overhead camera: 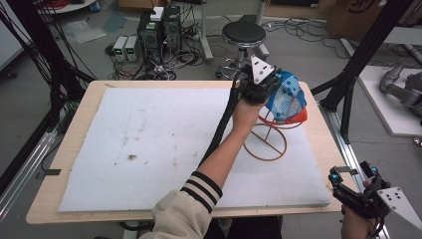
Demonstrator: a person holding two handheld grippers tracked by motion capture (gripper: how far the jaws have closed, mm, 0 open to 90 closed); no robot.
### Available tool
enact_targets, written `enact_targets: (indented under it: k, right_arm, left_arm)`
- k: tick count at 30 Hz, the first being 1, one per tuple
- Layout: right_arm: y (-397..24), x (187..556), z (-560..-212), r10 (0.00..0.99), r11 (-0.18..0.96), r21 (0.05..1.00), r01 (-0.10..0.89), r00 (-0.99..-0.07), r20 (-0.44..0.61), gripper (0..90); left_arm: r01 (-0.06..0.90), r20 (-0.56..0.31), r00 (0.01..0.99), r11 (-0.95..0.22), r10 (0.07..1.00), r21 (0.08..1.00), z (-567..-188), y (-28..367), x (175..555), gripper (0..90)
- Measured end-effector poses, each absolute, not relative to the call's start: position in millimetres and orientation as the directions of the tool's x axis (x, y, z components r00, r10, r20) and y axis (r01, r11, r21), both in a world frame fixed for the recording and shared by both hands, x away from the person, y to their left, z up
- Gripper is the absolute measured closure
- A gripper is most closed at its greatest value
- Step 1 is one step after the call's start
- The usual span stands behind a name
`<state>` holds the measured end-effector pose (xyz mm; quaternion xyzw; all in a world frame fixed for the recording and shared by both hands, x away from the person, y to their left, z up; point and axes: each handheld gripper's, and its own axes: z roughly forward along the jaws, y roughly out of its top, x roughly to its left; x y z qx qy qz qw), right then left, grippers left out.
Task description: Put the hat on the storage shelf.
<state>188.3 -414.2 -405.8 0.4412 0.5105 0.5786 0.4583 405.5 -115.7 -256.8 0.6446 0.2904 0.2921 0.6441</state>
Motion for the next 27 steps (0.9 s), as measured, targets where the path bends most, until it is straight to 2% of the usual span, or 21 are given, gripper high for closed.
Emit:
enact_targets:
  k: [5, 9, 10, 11, 19, 22, 27]
  right_arm:
    - [-413, 189, -406, 0.981, -0.064, 0.995, -0.080, -0.189, 0.048, 4.6]
    - [-413, 189, -406, 0.981, -0.058, 0.995, -0.079, -0.191, 0.042, 4.6]
    - [-413, 189, -406, 0.980, -0.059, 0.995, -0.083, -0.193, 0.042, 4.6]
    - [-413, 189, -406, 0.980, -0.059, 0.995, -0.083, -0.193, 0.042, 4.6]
    - [-412, 191, -406, 0.980, -0.057, 0.995, -0.084, -0.197, 0.039, 4.6]
    - [-409, 192, -406, 0.979, -0.063, 0.995, -0.079, -0.200, 0.046, 4.6]
    - [-405, 196, -406, 0.976, -0.056, 0.995, -0.080, -0.213, 0.038, 4.6]
  left_arm:
    - [-0.015, 0.006, 0.668, 0.005, 0.744, 1.000, -255, -114, 403, 69.0]
    - [-0.016, -0.015, 0.669, 0.035, 0.743, 0.999, -254, -113, 403, 58.2]
    - [-0.019, -0.016, 0.667, 0.039, 0.744, 0.999, -254, -112, 402, 52.4]
    - [-0.016, -0.022, 0.665, 0.044, 0.746, 0.999, -254, -111, 402, 52.4]
    - [-0.033, -0.052, 0.676, 0.100, 0.735, 0.994, -246, -98, 399, 30.6]
    - [-0.048, -0.048, 0.679, 0.110, 0.733, 0.993, -242, -91, 397, 26.2]
    - [-0.095, -0.028, 0.667, 0.122, 0.745, 0.988, -237, -77, 391, 24.1]
